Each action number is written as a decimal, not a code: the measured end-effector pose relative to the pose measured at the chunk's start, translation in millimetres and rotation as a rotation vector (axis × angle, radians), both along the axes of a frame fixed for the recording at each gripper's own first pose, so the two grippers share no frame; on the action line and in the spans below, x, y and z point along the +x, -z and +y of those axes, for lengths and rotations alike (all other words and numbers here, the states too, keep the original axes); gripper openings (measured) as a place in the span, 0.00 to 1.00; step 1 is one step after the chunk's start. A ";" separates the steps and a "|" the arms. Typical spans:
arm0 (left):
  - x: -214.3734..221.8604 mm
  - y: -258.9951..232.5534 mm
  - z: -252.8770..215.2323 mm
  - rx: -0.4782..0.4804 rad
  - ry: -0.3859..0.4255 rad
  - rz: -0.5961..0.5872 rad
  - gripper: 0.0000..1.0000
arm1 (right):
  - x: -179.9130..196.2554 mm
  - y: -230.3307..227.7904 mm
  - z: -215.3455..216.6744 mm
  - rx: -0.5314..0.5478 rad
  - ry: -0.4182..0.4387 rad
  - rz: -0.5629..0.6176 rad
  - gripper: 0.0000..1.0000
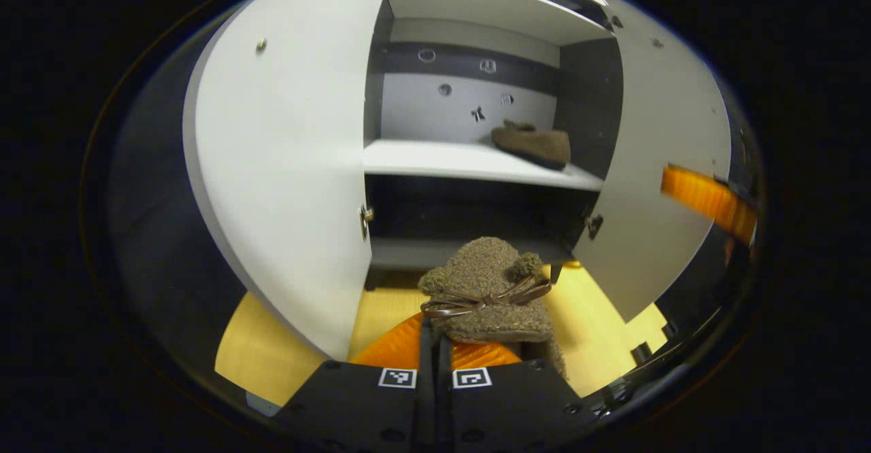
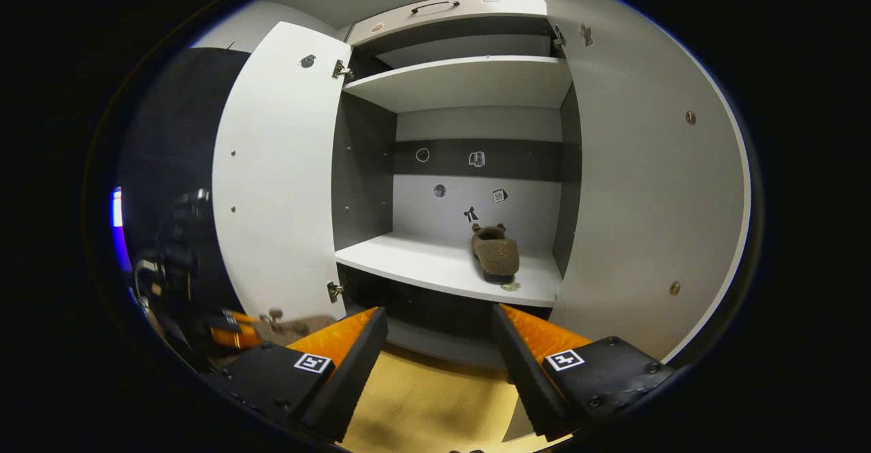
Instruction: Grab one shoe with the right hand and put it into the shoe cabinet, grab the other shoe with the left hand and put it into the shoe cabinet; then close the right door with the right hand and the left door with the left hand.
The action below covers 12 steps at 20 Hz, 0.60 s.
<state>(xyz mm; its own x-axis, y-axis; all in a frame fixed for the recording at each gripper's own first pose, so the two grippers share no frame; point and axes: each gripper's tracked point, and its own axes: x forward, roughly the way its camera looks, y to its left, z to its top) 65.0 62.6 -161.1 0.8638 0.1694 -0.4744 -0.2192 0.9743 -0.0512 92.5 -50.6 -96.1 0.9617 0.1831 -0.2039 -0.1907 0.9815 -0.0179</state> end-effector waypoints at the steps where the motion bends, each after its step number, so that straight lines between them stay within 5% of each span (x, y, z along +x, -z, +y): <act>1: 14.5 -24.0 5.5 0.013 -0.013 -0.030 0.05 | -1.1 -3.2 0.1 0.017 -0.001 0.000 0.98; 5: 91.0 -98.4 28.4 0.096 -0.037 -0.148 0.05 | -6.0 -16.5 -0.7 0.053 -0.015 -0.013 0.98; 12: 241.2 -131.8 44.9 0.086 -0.016 -0.196 0.05 | -21.3 -31.0 -6.4 0.037 -0.038 -0.021 0.98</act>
<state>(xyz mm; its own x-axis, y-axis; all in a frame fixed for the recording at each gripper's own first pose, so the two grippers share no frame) 306.2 107.4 -29.3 0.9351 0.2164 -0.2805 -0.2288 0.9734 -0.0117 71.3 -56.9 -65.1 0.9579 0.2270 -0.1761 -0.2282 0.9735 0.0135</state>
